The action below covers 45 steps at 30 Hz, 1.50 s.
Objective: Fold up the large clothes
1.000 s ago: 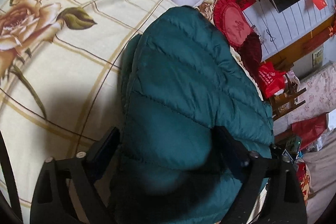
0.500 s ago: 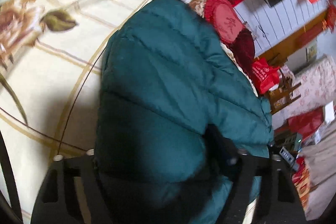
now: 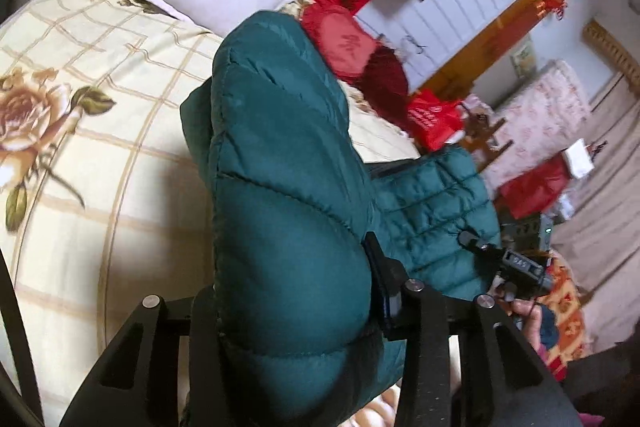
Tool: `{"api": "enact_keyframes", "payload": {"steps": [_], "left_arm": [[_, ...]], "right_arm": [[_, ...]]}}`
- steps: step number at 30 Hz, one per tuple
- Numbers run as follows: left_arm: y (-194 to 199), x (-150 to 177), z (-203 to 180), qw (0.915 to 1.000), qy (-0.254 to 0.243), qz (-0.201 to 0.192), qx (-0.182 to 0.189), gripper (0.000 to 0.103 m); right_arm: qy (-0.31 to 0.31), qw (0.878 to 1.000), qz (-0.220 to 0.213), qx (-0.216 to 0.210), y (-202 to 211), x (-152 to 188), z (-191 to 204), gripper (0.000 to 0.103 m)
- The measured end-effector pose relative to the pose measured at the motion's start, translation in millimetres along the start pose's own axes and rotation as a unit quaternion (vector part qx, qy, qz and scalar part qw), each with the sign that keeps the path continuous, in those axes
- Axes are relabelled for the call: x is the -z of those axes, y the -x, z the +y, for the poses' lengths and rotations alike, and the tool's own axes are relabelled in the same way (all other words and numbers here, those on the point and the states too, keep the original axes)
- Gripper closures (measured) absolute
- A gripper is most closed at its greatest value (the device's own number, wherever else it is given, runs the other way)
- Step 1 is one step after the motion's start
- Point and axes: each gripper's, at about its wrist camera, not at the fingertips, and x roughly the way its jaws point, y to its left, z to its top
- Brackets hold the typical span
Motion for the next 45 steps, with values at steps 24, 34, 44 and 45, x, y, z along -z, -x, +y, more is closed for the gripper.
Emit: {"api": "enact_keyframes", "payload": {"steps": [24, 34, 44, 45], "left_arm": [[42, 64, 16, 0.9813, 0.023, -0.006, -0.191, 0.061], [77, 67, -7, 0.9644, 0.013, -0.109, -0.241, 0.061], [3, 81, -27, 0.9635, -0.025, -0.052, -0.262, 0.06], [-7, 83, -27, 0.9636, -0.024, -0.041, -0.263, 0.06]], "right_arm": [[0.03, 0.984, -0.02, 0.173, 58, 68, 8, 0.015], [0.14, 0.969, 0.006, 0.204, -23, 94, 56, 0.015], [0.171, 0.964, 0.017, 0.203, -51, 110, 48, 0.006], [0.171, 0.964, 0.018, 0.202, -51, 109, 48, 0.006]]}}
